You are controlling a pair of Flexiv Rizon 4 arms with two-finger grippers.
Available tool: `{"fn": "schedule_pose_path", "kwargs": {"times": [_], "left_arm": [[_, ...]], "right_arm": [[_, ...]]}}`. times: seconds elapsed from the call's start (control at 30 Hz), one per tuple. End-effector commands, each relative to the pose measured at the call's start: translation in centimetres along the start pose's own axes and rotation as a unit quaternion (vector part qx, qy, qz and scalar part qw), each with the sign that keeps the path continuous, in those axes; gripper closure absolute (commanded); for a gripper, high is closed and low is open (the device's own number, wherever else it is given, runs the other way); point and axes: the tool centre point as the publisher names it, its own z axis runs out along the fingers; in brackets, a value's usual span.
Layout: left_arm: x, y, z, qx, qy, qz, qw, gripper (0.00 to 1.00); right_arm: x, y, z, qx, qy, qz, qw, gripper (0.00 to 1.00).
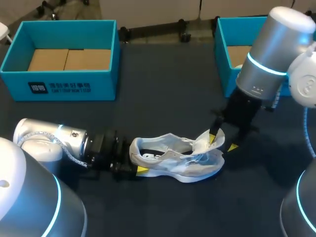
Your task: Take the shoe out of the shoebox, open the shoe tongue, remove and reinsert the insole, then place the shoe into the shoebox
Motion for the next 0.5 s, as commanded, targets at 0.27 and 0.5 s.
{"fn": "schedule_pose_path", "kwargs": {"times": [0.27, 0.5], "left_arm": [[0.0, 0.0, -0.1, 0.0, 0.001, 0.0, 1.0, 1.0], [0.0, 0.0, -0.1, 0.0, 0.001, 0.0, 1.0, 1.0]], "right_arm": [[5.5, -4.3, -6.3, -0.062, -0.114, -0.033, 0.991, 0.0], [9.0, -6.4, -7.9, -0.078, -0.149, -0.098, 0.981, 1.0]]}}
